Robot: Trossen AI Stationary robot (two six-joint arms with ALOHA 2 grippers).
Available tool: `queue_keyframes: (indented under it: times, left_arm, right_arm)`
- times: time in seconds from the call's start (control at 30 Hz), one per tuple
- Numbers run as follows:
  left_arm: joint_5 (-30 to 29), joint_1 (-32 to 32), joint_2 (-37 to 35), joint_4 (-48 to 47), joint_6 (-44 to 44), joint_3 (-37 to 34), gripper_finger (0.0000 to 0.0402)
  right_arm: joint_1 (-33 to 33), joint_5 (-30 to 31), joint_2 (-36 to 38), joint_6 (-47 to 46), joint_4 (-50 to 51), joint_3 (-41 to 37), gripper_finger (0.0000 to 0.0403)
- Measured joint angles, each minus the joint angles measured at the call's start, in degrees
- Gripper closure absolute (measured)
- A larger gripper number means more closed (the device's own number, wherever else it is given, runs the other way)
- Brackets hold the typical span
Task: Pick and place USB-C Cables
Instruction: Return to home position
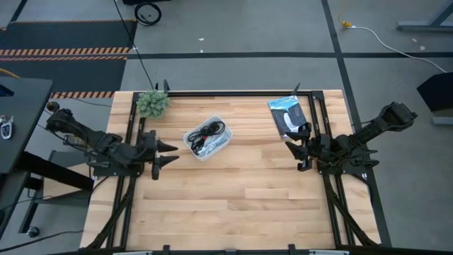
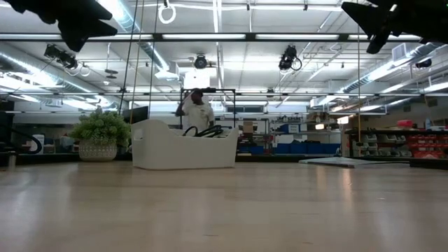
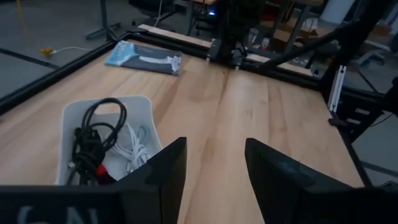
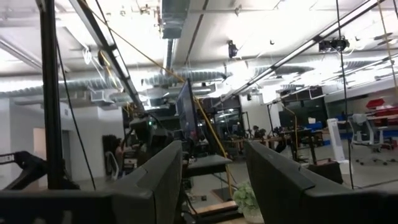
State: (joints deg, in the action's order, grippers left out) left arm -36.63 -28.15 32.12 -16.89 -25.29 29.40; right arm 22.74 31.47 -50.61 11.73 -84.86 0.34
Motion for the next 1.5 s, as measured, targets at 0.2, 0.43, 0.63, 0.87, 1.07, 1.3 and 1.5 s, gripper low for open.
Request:
queue_keyframes:
  times: [0.2,0.43,0.63,0.87,1.07,1.3,1.5]
  left_arm:
    - [0.01,-0.25,-0.08,7.14,0.84,-4.66,0.0230]
    - [-1.91,-3.15,-1.53,8.86,5.92,-5.08,0.0230]
    - [-3.39,-4.39,-8.87,6.58,8.14,-4.30,0.0230]
    - [-4.15,-4.13,-13.16,2.16,4.41,-4.92,0.0230]
    - [1.58,-4.13,-11.61,9.67,2.53,-11.57,0.0230]
    - [10.18,-4.05,-11.15,22.50,6.70,-18.98,0.0231]
    - [12.45,-0.73,-11.15,23.68,10.03,-19.57,0.0269]
  right_arm:
    - [0.00,0.41,0.04,2.44,0.00,-0.02,0.0219]
    - [1.50,1.69,0.96,5.87,-1.52,-0.02,0.0219]
    - [6.56,21.35,5.11,6.75,-1.73,-0.02,0.0219]
    - [8.57,21.61,5.19,10.60,2.37,-0.02,0.0219]
    - [6.80,17.80,5.29,11.91,-2.18,-0.02,0.0219]
    - [5.66,-0.87,5.29,7.91,-1.75,-0.02,0.0219]
    - [2.40,-13.37,5.28,4.13,-0.39,-0.02,0.0219]
